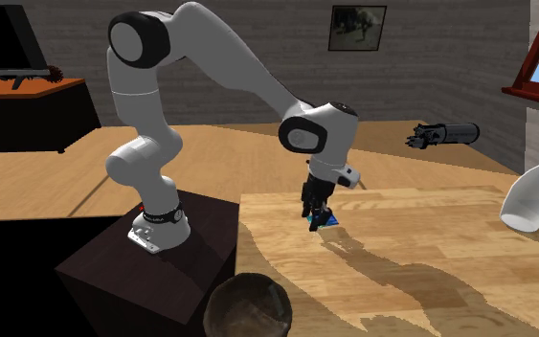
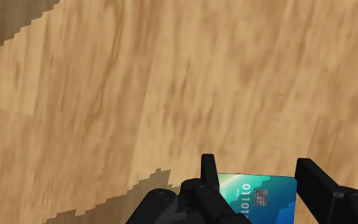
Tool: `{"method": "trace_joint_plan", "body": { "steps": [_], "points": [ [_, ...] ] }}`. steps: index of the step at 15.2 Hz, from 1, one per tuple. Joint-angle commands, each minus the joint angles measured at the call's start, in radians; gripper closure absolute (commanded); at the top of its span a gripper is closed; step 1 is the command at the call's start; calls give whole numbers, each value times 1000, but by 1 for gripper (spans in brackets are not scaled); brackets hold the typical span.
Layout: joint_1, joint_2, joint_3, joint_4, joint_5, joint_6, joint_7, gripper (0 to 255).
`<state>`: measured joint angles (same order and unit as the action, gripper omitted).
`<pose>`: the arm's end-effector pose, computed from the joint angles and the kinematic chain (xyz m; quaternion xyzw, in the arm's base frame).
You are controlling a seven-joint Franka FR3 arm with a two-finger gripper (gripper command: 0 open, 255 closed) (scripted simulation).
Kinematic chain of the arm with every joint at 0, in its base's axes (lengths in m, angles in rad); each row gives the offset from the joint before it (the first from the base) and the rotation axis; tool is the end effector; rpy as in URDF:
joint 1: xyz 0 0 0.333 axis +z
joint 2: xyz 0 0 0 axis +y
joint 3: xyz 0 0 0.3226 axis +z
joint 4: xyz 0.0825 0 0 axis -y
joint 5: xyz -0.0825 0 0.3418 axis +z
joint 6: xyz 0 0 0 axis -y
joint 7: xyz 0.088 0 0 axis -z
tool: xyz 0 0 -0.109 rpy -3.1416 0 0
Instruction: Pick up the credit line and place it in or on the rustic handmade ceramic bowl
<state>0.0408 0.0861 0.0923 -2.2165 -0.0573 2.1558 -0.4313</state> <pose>0.4865 0.0623 0.3598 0.9526 0.2946 -0.0750 0.0076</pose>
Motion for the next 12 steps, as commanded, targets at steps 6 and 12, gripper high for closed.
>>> {"method": "trace_joint_plan", "body": {
  "steps": [6, 12],
  "points": [
    [0, -53, 1, 36, 9, -89, -8, 255],
    [0, -90, 1, 77, 14, -167, -14, 255]
  ]
}}
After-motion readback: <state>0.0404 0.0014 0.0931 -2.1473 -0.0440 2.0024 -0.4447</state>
